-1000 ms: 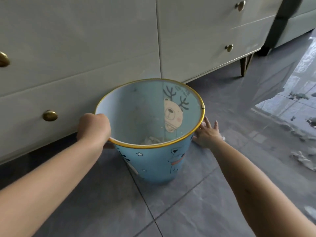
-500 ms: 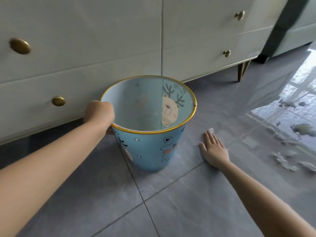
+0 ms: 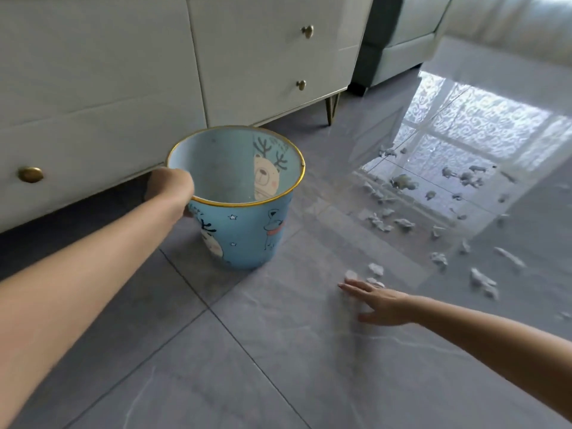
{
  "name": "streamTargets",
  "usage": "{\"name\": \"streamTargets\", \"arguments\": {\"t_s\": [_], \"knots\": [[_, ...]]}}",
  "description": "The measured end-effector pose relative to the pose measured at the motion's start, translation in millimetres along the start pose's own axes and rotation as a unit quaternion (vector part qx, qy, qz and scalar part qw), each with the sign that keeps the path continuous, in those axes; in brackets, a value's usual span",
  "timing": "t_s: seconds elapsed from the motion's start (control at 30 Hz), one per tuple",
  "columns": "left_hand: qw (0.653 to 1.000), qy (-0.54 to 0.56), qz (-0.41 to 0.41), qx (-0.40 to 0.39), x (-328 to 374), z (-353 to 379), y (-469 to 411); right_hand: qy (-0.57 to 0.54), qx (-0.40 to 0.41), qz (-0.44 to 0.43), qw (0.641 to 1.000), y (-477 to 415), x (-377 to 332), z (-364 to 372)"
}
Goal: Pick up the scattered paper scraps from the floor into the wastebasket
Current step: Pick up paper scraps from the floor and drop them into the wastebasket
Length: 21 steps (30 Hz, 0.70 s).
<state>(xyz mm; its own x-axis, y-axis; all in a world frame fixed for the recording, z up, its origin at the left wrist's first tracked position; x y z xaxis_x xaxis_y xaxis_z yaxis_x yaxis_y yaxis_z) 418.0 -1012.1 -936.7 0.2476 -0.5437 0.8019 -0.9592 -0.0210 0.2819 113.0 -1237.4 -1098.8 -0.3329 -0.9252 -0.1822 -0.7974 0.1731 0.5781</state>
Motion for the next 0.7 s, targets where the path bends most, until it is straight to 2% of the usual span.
{"name": "streamTargets", "arguments": {"t_s": [0.1, 0.17, 0.2, 0.27, 0.33, 0.37, 0.5, 0.7], "knots": [[0.997, 0.008, 0.031, -0.066, 11, 23, 28, -0.028, 0.17, 0.001, 0.985, 27, 7, -14], [0.993, 0.0, 0.045, -0.111, 14, 40, 44, -0.101, 0.249, 0.086, 0.959, 36, 17, -13], [0.992, 0.001, 0.05, -0.119, 16, 45, 51, -0.148, 0.261, 0.137, 0.944, 37, 24, -5], [0.99, -0.003, 0.06, -0.13, 20, 59, 60, -0.218, 0.231, 0.252, 0.914, 42, 40, 21], [0.989, -0.009, 0.067, -0.132, 23, 66, 63, -0.253, 0.179, 0.323, 0.894, 43, 48, 43], [0.989, -0.008, 0.066, -0.132, 24, 70, 60, -0.255, 0.171, 0.33, 0.893, 42, 48, 49], [0.989, -0.027, 0.076, -0.126, 19, 76, 51, -0.195, 0.187, 0.265, 0.926, 26, 33, 56], [0.987, -0.018, 0.08, -0.135, 26, 86, 43, -0.154, 0.219, 0.241, 0.933, -12, 12, 49]]}}
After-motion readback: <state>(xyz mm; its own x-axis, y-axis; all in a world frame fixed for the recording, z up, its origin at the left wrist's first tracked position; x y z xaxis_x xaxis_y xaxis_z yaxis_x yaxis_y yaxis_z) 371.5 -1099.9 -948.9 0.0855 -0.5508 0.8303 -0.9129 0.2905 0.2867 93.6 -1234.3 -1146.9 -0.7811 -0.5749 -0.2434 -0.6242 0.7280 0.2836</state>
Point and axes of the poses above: each hand's wrist, its own y-axis away from the middle knuckle, its own z-axis out of the palm, x = y × z, the point moved 1 cm from there along -y, towards the middle knuckle, and after that the axes turned 3 degrees about -z, right-handed, at the moved point
